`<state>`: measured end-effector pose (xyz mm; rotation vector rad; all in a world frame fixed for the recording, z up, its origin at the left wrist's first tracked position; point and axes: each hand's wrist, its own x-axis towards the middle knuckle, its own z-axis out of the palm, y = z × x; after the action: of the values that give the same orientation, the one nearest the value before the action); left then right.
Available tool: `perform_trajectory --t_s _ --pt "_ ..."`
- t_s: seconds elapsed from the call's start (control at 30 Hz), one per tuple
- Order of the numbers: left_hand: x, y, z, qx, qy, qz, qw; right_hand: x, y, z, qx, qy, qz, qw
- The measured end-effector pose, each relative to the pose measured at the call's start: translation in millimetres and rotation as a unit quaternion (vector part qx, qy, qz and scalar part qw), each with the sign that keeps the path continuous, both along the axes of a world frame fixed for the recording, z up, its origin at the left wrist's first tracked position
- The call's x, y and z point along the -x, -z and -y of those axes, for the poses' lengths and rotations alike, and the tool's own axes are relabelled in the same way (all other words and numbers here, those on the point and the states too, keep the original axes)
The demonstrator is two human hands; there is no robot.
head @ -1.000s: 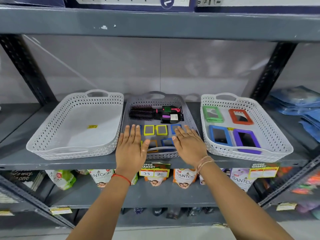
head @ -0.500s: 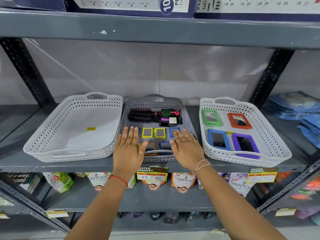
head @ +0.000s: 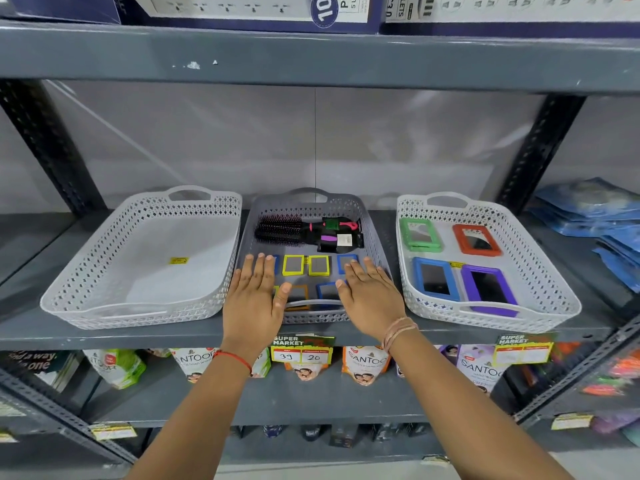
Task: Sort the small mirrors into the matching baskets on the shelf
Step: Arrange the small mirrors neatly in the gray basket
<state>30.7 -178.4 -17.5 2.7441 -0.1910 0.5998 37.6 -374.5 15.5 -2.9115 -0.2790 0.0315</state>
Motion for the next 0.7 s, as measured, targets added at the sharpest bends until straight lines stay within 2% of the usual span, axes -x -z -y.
perform_trajectory --t_s 0.17,0.33,0.57,0.7 --pt "0.8 0.7 -2.3 0.004 0.003 0.003 1.000 -1.3 1.0 0.7 -0.016 -0.014 0.014 1.000" --pt "-1.3 -14.0 21.0 0.043 0.007 0.038 0.998 7.7 -0.6 21.6 -0.096 -0.052 0.111 0.988" --pt "-10.5 -46.7 138.1 0.054 0.207 0.049 0.976 20.6 -7.5 114.7 -0.087 0.070 0.186 0.976" --pt "-17.9 -49.2 201.5 0.038 0.281 0.012 0.959 28.0 -3.8 163.4 -0.089 0.140 0.168 0.972"
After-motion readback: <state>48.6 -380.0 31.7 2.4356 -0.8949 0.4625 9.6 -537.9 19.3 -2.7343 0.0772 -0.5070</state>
